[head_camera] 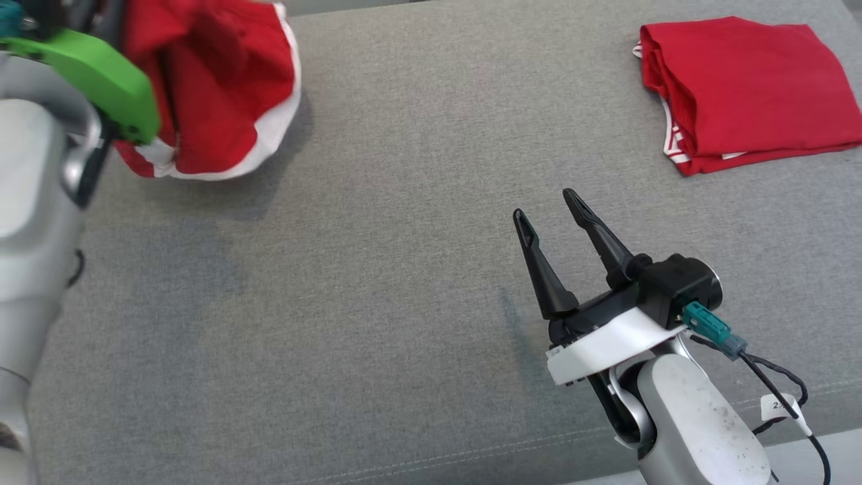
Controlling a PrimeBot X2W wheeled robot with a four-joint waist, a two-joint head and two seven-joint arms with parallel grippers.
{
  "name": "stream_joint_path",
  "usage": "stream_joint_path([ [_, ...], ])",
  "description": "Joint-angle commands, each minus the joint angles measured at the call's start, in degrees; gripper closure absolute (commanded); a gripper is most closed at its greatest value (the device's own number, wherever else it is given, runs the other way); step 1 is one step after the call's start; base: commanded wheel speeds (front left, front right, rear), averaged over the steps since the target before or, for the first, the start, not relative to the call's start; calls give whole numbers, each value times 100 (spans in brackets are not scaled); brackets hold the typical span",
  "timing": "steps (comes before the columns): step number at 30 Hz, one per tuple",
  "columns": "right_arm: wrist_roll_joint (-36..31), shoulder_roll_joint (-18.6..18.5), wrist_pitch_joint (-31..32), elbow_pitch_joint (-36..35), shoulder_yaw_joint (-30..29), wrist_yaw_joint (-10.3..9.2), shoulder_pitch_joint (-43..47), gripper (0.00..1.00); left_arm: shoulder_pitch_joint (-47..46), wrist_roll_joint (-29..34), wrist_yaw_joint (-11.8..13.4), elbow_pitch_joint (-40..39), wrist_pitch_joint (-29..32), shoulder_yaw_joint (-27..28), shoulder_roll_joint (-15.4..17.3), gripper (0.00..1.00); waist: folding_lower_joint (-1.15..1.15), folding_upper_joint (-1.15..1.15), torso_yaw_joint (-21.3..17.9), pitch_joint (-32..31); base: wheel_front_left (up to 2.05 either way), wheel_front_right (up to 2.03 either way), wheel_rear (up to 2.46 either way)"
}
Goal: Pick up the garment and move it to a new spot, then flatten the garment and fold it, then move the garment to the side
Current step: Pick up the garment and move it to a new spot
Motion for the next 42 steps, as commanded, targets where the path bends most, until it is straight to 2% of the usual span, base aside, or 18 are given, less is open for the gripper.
stream_joint_path([
  [1, 24, -19, -25, 12, -20, 0, 88, 0, 115, -47, -6, -89, -26, -52, -74, 100, 0, 0, -64, -67, 0, 0, 0],
  [7, 48, -18, -44, 3, -70, 0, 101, 0, 400, -38, -4, -637, 8, -338, -461, 100, 0, 0, -111, -106, 0, 0, 0],
  [19, 67, -19, -48, -152, -168, 0, 109, 0, 991, 78, 175, -1360, 8, -912, -1347, 100, 0, 0, -213, -130, 0, 0, 0],
  [25, 33, -18, -49, -262, -262, 0, 180, 0, 1489, 159, 159, -1183, -33, -1363, -1776, 100, 0, 0, -240, -129, 0, 0, 0],
  [32, -10, -19, -50, -249, -281, 0, 219, 0, 2063, 118, 68, -656, -266, -1812, -2123, 100, 0, 0, -162, -226, 0, 0, 0],
  [33, -17, -18, -50, -238, -272, 0, 228, 0, 2100, 112, 55, -617, -300, -1863, -2149, 75, 0, 0, -139, -255, 0, 0, 0],
  [34, -13, -19, -50, -233, -262, 0, 232, 0, 2141, 109, 55, -591, -335, -1899, -2179, 11, 0, 0, -122, -278, 0, 0, 0],
  [35, -10, -19, -50, -224, -255, 0, 241, 0, 2187, 68, 49, -566, -361, -1907, -2206, 0, 0, 0, -103, -310, 0, 0, 0],
  [39, -13, -19, -50, -187, -246, 0, 318, 0, 2306, 60, 49, -624, -444, -1881, -2245, 0, 0, 0, -23, -444, 0, 0, 0],
  [42, -14, -19, -50, -156, -250, 0, 380, 0, 2389, 35, 160, -910, -461, -1656, -2262, 0, 0, 0, 32, -547, 0, 0, 0],
])
